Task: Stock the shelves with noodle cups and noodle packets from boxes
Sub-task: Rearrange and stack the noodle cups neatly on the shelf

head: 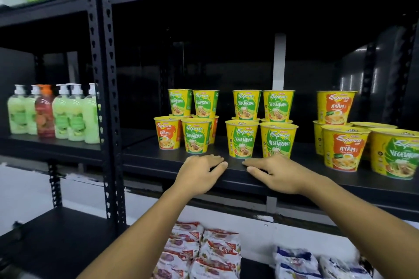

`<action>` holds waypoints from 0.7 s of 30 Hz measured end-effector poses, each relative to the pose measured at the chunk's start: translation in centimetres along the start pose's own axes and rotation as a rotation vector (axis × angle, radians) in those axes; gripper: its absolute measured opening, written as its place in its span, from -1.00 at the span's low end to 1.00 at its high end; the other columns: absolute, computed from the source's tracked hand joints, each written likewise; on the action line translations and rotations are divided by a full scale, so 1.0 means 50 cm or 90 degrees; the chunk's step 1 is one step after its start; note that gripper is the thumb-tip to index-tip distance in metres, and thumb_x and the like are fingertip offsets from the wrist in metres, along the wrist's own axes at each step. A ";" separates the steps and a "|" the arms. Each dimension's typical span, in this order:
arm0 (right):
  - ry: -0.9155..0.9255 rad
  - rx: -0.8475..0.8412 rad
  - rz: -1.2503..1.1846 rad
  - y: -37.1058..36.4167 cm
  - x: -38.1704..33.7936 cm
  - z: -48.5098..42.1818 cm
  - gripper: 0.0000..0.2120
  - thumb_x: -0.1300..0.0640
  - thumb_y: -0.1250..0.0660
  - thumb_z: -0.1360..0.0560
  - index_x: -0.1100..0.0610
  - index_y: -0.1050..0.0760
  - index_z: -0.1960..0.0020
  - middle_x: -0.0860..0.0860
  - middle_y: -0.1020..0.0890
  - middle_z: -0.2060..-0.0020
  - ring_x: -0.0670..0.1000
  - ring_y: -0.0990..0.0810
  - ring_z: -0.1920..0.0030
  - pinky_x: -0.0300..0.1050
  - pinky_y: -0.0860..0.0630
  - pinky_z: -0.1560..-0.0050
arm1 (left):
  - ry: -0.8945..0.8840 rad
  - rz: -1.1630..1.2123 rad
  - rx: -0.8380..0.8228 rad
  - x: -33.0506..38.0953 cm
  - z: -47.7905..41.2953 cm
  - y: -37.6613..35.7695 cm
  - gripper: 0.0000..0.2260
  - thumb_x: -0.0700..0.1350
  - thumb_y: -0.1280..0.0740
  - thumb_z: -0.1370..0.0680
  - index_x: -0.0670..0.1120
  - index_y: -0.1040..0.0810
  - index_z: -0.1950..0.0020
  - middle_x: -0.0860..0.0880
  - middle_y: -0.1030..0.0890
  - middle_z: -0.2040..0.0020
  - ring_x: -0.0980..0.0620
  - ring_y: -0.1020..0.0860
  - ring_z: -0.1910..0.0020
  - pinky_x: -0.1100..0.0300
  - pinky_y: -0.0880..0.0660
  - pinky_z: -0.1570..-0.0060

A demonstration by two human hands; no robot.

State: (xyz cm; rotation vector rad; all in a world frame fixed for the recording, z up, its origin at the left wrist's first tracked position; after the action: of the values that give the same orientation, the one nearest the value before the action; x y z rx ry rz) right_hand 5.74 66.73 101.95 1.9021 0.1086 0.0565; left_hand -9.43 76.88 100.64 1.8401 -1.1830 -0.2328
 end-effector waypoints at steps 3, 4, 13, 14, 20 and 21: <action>0.019 -0.024 0.004 -0.008 -0.034 -0.019 -0.50 -0.22 -0.07 -0.69 -0.06 -0.38 -0.55 -0.14 -0.46 -0.48 -0.05 -0.42 -0.46 -0.10 -0.35 -0.44 | 0.029 0.023 -0.006 -0.029 0.009 0.017 -0.58 0.22 -0.24 -0.66 0.07 -0.58 -0.43 0.17 -0.55 -0.41 0.21 -0.43 -0.45 0.16 -0.32 -0.49; 0.031 -0.030 0.003 -0.014 -0.051 -0.027 -0.49 -0.23 -0.07 -0.69 -0.05 -0.36 -0.56 -0.13 -0.43 -0.51 -0.05 -0.39 -0.48 -0.10 -0.32 -0.46 | 0.038 0.026 -0.007 -0.040 0.013 0.023 -0.59 0.21 -0.25 -0.66 0.07 -0.59 -0.42 0.18 -0.56 -0.41 0.21 -0.43 -0.44 0.14 -0.33 -0.48; 0.023 -0.083 -0.069 -0.066 -0.178 -0.137 -0.48 -0.21 0.03 -0.71 -0.03 -0.33 -0.58 -0.04 -0.35 -0.56 0.01 -0.27 -0.57 -0.04 -0.18 -0.56 | 0.114 0.008 -0.005 -0.151 0.045 0.098 -0.62 0.20 -0.27 -0.66 0.10 -0.60 -0.41 0.15 -0.60 -0.37 0.11 -0.51 -0.38 0.07 -0.47 -0.36; 0.008 -0.078 -0.076 -0.068 -0.186 -0.147 -0.48 -0.23 0.04 -0.71 -0.06 -0.36 -0.56 -0.04 -0.39 -0.54 0.04 -0.32 -0.54 0.00 -0.23 -0.54 | 0.127 0.003 -0.009 -0.172 0.046 0.106 -0.62 0.21 -0.27 -0.65 0.11 -0.60 -0.40 0.15 -0.61 -0.35 0.10 -0.52 -0.37 0.05 -0.48 -0.35; -0.109 -0.090 -0.075 -0.092 -0.198 -0.207 -0.42 -0.26 0.09 -0.70 0.03 -0.48 -0.44 0.09 -0.52 -0.41 0.14 -0.46 -0.39 0.02 -0.38 -0.35 | 0.171 0.008 0.000 -0.291 0.036 0.156 -0.68 0.24 -0.29 -0.62 0.17 -0.67 -0.27 0.17 -0.68 -0.23 0.09 -0.58 -0.24 0.02 -0.55 -0.26; -0.136 -0.086 -0.095 -0.093 -0.196 -0.216 -0.41 -0.26 0.08 -0.70 0.06 -0.50 -0.42 0.12 -0.54 -0.39 0.15 -0.47 -0.37 0.01 -0.40 -0.32 | 0.173 0.015 0.004 -0.308 0.032 0.164 -0.70 0.23 -0.30 -0.61 0.17 -0.69 -0.24 0.17 -0.69 -0.20 0.09 -0.59 -0.21 0.02 -0.56 -0.23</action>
State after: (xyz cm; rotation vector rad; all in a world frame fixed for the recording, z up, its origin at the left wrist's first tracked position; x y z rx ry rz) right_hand -5.23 77.40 101.22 1.7492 0.0995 -0.2342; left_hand -23.58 87.21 101.48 1.7970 -1.0145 0.0349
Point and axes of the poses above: each hand's wrist, its own z-axis away from the middle knuckle, its own y-axis out of the back of the hand, x = y × z, the point moved 10 cm from there along -z, towards the middle knuckle
